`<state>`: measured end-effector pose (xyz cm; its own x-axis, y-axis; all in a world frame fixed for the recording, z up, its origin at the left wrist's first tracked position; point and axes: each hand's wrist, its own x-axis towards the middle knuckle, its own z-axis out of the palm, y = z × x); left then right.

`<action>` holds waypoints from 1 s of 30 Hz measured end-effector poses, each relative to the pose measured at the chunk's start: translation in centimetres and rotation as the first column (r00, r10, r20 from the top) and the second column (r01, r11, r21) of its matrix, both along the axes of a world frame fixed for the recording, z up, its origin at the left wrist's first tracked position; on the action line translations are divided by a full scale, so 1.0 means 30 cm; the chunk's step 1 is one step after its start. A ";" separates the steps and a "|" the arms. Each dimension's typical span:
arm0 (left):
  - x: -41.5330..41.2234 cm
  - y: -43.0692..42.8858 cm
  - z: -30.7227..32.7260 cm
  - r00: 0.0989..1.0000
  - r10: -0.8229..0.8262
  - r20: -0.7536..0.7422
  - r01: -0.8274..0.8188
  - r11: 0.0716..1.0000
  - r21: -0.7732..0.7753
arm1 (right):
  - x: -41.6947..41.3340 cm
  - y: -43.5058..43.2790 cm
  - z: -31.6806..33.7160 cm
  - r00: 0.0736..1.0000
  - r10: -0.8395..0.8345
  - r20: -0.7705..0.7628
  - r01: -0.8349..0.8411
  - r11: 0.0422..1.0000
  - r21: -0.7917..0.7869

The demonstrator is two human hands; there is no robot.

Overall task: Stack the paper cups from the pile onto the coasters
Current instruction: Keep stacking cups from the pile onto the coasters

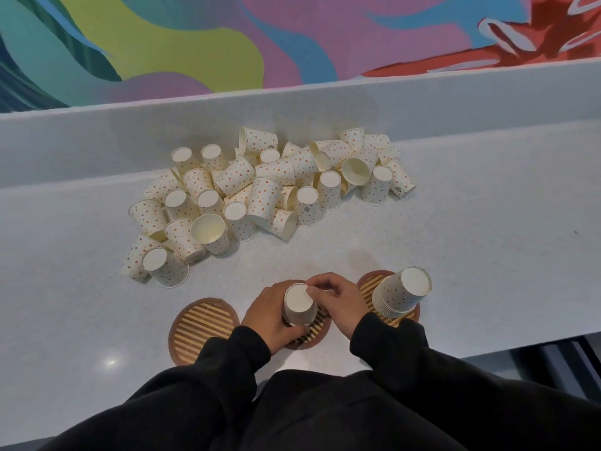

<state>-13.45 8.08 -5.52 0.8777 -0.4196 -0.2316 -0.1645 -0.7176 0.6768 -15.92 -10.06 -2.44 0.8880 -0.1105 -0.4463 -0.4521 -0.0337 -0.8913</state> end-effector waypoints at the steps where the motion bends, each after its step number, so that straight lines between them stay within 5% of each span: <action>1: 0.004 0.007 0.001 1.000 -0.008 -0.015 0.008 1.000 0.011 | 0.006 -0.003 0.006 1.000 -0.006 0.006 0.006 1.000 0.007; 6: 0.063 0.109 0.057 0.997 0.046 -0.055 -0.042 0.997 0.072 | 0.090 -0.034 0.049 0.999 -0.027 0.036 0.028 0.999 -0.030; 11: 0.229 0.162 0.152 0.947 0.231 0.225 -0.238 0.971 0.004 | 0.229 0.003 0.086 0.986 0.114 0.120 -0.070 0.943 -0.325; 15: 0.393 0.103 0.204 0.833 0.289 0.472 -0.338 0.941 0.020 | 0.375 0.082 0.086 0.878 0.458 0.138 -0.245 0.679 -0.693; 20: 0.549 0.034 0.193 0.851 0.183 0.492 -0.387 0.853 0.351 | 0.483 0.148 0.010 0.851 0.522 -0.067 -0.312 0.398 -0.863; 27: 0.577 0.009 0.135 0.871 0.121 0.477 -0.368 0.802 0.470 | 0.493 0.124 -0.021 0.877 0.477 -0.061 -0.277 0.398 -0.875; 30: 0.564 0.010 0.155 0.867 0.178 0.465 -0.376 0.847 0.375 | 0.481 0.120 -0.015 0.891 0.448 -0.076 -0.275 0.399 -0.875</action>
<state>3.48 8.39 -0.87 0.9944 -0.0829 0.0651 -0.0943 -0.9760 0.1965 -1.50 -6.46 -2.88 0.9829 -0.0032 -0.1843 -0.0711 -0.9292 -0.3627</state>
